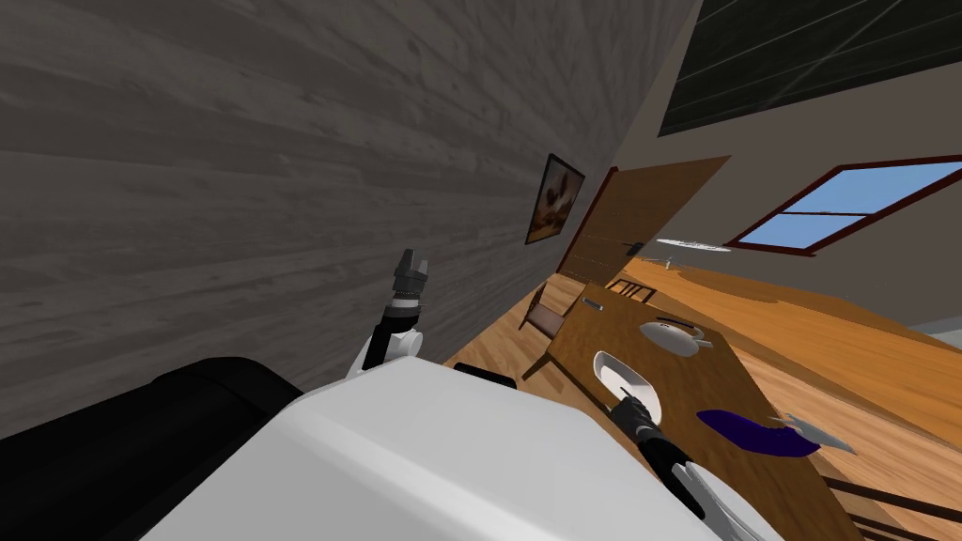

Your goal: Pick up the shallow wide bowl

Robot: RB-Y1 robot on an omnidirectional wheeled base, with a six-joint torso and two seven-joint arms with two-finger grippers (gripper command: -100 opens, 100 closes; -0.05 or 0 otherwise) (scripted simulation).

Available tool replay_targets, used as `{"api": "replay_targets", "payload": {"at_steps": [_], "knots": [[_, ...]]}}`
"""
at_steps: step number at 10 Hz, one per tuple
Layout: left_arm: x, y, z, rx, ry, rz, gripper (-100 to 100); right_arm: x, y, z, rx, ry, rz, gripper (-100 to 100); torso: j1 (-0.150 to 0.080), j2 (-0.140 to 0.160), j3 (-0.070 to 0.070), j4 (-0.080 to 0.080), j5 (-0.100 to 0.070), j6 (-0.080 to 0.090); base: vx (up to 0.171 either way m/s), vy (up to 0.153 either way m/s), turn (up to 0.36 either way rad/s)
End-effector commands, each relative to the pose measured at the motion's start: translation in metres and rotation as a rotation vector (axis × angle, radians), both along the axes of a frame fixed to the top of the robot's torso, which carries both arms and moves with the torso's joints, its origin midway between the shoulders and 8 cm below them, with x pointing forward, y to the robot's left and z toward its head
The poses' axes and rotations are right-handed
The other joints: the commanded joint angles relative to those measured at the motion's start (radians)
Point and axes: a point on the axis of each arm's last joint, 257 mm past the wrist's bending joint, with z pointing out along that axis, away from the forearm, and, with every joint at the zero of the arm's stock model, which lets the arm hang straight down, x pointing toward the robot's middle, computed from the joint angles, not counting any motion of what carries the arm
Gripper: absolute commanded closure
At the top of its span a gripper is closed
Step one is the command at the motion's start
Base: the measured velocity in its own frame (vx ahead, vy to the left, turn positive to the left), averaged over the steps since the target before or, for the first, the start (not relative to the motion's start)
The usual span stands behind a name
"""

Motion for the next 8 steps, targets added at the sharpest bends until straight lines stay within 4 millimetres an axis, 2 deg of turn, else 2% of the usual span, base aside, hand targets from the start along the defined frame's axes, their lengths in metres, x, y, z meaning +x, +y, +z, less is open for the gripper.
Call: {"api": "replay_targets", "payload": {"at_steps": [1,2,4,5,6,7,8], "knots": [[0.000,0.000,0.000,0.000,0.000,0.000,0,-0.006,-0.017,0.000,-0.051,0.031,-0.012,-100,0.000,0.000,0.000,0.000,0.000,0.000,0.106,-0.001,-0.041],[0.000,0.000,0.000,0.000,0.000,0.000,0,-0.006,-0.017,0.000,-0.051,0.031,-0.012,-100,0.000,0.000,0.000,0.000,0.000,0.000,0.058,0.000,-0.004],[0.000,0.000,0.000,0.000,0.000,0.000,0,-0.018,-0.030,-0.003,-0.084,0.060,-0.024,-100,-0.001,0.005,0.003,0.001,0.000,0.000,0.035,-0.004,-0.022],[0.000,0.000,0.000,0.000,0.000,0.000,0,-0.030,-0.035,-0.009,-0.098,0.089,-0.035,-100,-0.001,0.005,0.003,0.001,0.000,0.000,0.059,-0.013,-0.040],[0.000,0.000,0.000,0.000,0.000,0.000,0,-0.023,-0.030,-0.006,-0.088,0.073,-0.026,-100,-0.001,0.004,0.002,0.001,0.000,0.000,0.029,-0.007,-0.008],[0.000,0.000,0.000,0.000,0.000,0.000,0,-0.025,-0.031,-0.007,-0.091,0.076,-0.029,0,-0.001,0.005,0.003,0.001,0.000,0.000,0.000,0.000,0.000],[0.000,0.000,0.000,0.000,0.000,0.000,0,0.008,-0.031,0.006,-0.079,0.024,-0.058,-100,0.000,0.007,0.004,0.001,0.000,0.000,-0.029,-0.036,-0.053]]}}
